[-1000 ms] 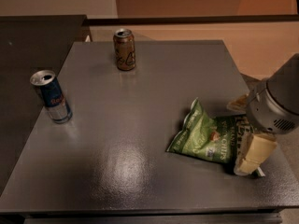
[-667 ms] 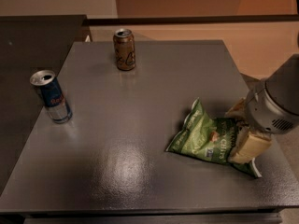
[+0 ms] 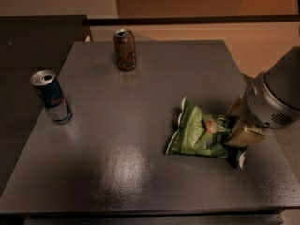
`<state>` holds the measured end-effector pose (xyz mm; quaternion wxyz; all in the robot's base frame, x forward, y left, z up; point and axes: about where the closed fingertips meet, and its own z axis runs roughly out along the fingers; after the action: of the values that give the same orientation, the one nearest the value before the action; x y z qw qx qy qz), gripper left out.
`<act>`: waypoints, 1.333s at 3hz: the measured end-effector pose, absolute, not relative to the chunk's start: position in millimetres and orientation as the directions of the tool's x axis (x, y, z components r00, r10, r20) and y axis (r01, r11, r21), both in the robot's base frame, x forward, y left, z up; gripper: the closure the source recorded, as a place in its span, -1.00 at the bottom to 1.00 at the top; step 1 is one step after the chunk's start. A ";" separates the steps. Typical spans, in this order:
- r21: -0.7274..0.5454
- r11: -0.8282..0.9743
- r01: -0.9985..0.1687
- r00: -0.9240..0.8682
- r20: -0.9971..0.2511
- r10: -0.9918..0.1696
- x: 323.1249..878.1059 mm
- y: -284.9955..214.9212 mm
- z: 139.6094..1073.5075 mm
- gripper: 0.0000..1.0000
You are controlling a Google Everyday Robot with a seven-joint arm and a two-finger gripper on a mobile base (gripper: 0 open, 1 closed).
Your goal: Pick green jalapeno chip bag
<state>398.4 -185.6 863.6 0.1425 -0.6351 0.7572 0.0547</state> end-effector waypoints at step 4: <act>-0.208 0.150 -0.967 -0.075 -0.331 -0.941 413.4 -163.0 956.5 1.00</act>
Offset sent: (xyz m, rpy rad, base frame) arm 0.0152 0.0218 0.0655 0.0416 -0.0632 0.0283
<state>413.4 -163.0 956.5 0.1964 -0.6512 0.7323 0.0330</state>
